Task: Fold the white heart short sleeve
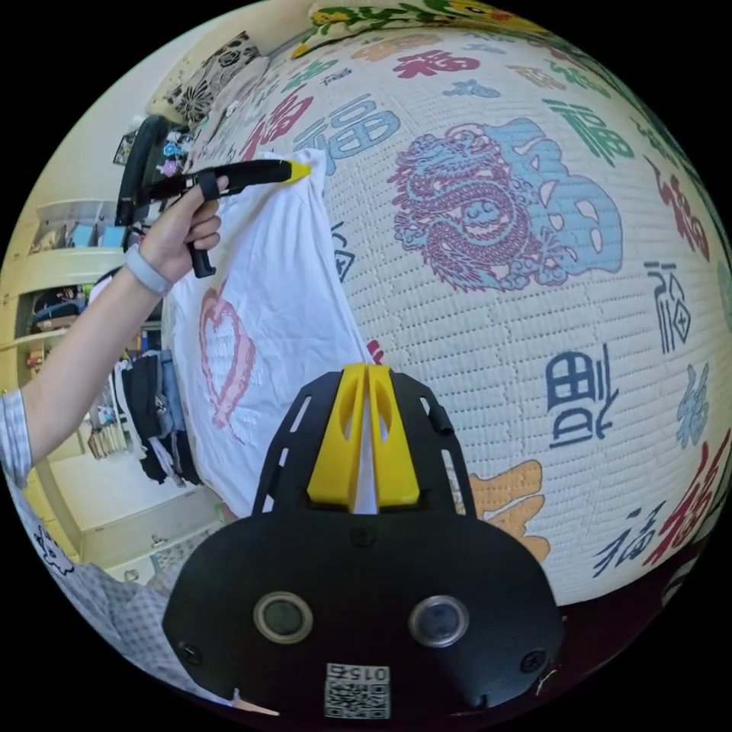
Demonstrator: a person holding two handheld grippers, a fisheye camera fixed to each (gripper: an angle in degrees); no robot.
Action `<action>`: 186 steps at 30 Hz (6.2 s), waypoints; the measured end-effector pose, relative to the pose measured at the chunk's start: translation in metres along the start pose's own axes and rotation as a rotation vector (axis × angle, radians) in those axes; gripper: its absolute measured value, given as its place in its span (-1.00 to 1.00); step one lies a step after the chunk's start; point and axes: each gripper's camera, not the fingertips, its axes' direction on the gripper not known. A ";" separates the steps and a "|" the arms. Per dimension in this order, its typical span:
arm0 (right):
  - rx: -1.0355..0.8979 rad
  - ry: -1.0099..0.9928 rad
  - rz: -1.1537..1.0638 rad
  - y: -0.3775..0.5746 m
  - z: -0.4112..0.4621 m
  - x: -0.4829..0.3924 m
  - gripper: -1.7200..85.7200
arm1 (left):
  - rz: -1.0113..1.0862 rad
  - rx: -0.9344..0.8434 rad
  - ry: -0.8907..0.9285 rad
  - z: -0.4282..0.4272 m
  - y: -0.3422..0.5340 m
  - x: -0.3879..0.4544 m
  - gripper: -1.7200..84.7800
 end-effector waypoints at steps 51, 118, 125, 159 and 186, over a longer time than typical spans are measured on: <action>-0.495 0.485 -0.908 -0.372 0.553 -0.520 -0.94 | -1.112 0.598 -0.048 -0.286 0.627 -0.147 -0.98; -0.095 0.404 -0.483 -0.334 0.171 -0.206 -0.70 | -0.154 0.099 -0.126 -0.246 0.184 -0.078 -0.69; -0.234 0.447 -0.495 -0.311 0.183 -0.198 -0.80 | 0.032 -0.238 -0.269 -0.194 0.136 -0.060 -0.86; -0.139 0.216 -0.558 0.140 0.051 -0.174 -0.98 | -0.131 0.157 -0.215 -0.267 0.476 0.155 -0.95; -0.383 0.116 -0.259 0.181 0.152 -0.086 -0.98 | -0.381 -0.115 -0.084 -0.188 0.574 0.137 -0.95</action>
